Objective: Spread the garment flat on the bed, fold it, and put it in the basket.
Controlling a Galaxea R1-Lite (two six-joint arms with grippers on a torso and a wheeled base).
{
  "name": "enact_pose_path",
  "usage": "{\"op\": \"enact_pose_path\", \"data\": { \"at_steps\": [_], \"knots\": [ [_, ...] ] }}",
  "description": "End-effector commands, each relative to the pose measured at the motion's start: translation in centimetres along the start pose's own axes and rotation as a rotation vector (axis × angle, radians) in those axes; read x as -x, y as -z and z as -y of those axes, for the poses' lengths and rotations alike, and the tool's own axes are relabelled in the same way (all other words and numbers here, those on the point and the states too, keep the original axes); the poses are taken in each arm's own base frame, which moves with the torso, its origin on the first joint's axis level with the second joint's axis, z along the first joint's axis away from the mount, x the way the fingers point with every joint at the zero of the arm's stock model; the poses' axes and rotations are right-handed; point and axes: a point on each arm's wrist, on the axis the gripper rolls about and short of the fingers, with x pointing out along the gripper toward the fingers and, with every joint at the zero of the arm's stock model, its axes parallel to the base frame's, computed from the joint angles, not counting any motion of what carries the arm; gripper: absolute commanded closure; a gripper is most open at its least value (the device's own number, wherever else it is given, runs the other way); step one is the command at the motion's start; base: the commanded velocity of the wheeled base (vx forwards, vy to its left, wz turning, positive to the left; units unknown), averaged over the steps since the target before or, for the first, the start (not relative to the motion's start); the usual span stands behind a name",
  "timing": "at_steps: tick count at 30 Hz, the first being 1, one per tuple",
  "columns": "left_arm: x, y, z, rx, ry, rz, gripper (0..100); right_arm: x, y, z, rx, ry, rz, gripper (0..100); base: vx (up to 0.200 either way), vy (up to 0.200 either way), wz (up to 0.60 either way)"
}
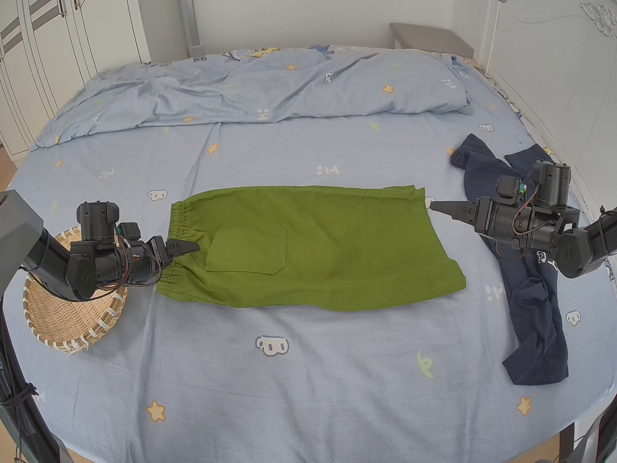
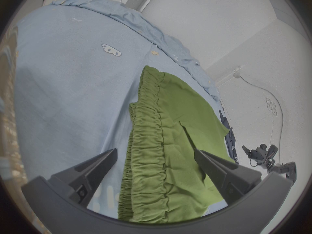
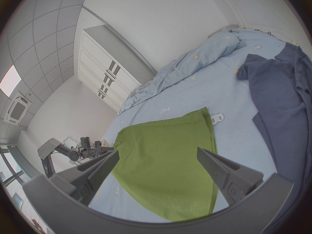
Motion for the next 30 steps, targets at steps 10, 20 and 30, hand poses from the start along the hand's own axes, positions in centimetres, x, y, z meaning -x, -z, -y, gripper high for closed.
{"op": "enact_pose_path", "data": {
  "at_steps": [10,20,30],
  "knots": [
    [-1.2,0.5,-1.2,0.02,-0.006,-0.031,0,-0.3,0.3,-0.1,0.001,-0.003,-0.008,0,0.0,0.0,0.0],
    [-2.1,-0.2,-1.3,0.153,0.102,-0.064,0,-0.3,0.2,-0.1,0.002,-0.007,-0.008,0,0.0,0.0,0.0],
    [-2.7,-0.2,-1.3,0.157,0.116,-0.079,100,-0.3,0.0,0.1,-0.001,-0.001,-0.001,0,0.0,0.0,0.0]
  ]
}}
